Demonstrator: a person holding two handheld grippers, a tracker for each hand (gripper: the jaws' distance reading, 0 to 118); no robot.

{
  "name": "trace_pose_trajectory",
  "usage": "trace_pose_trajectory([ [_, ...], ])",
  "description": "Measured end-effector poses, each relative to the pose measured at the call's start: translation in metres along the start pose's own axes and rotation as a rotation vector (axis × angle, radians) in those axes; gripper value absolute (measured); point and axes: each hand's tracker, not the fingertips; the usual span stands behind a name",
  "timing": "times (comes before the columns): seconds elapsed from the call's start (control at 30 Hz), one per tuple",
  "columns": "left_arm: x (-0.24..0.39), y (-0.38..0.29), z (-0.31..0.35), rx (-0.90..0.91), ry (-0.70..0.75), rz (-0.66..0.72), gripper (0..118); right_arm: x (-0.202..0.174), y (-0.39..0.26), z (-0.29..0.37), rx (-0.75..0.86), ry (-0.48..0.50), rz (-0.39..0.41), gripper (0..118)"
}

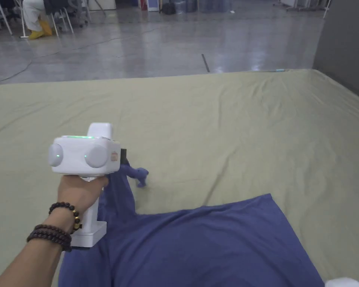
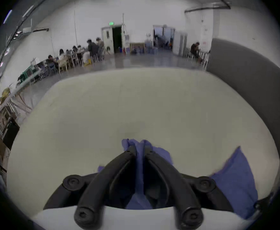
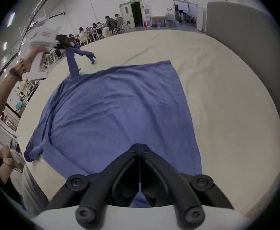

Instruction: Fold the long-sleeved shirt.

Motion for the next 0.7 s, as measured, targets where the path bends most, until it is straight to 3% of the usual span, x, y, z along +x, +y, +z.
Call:
trace_pose_trajectory([
  [0.2, 0.004, -0.060, 0.121, 0.092, 0.040, -0.010, 4, -0.011, 0.001, 0.027, 0.055, 0.035, 0.020, 3],
  [0.27, 0.007, -0.097, 0.143, 0.083, 0.045, 0.065, 4, -0.012, 0.000, 0.032, 0.064, 0.054, 0.023, 3],
  [0.43, 0.010, -0.202, 0.118, -0.116, 0.034, 0.151, 4, -0.020, -0.007, 0.039, 0.066, 0.059, 0.032, 3],
  [0.53, 0.007, -0.237, 0.100, -0.140, 0.052, 0.195, 9, -0.023, -0.011, 0.039, 0.062, 0.070, 0.033, 3],
  [0.57, 0.009, -0.242, 0.102, -0.149, 0.053, 0.219, 36, -0.024, -0.012, 0.040, 0.061, 0.069, 0.034, 3],
  [0.6, 0.008, -0.246, 0.102, -0.160, 0.048, 0.252, 79, -0.025, -0.014, 0.040, 0.061, 0.069, 0.037, 3],
  [0.63, 0.006, -0.248, 0.102, -0.163, 0.029, 0.281, 111, -0.024, -0.014, 0.040, 0.060, 0.069, 0.037, 3],
  [0.67, 0.003, -0.249, 0.100, -0.184, 0.009, 0.299, 118, -0.024, -0.014, 0.039, 0.058, 0.070, 0.035, 3],
  [0.7, 0.004, -0.251, 0.106, -0.203, -0.031, 0.309, 118, -0.024, -0.015, 0.039, 0.058, 0.071, 0.032, 3],
])
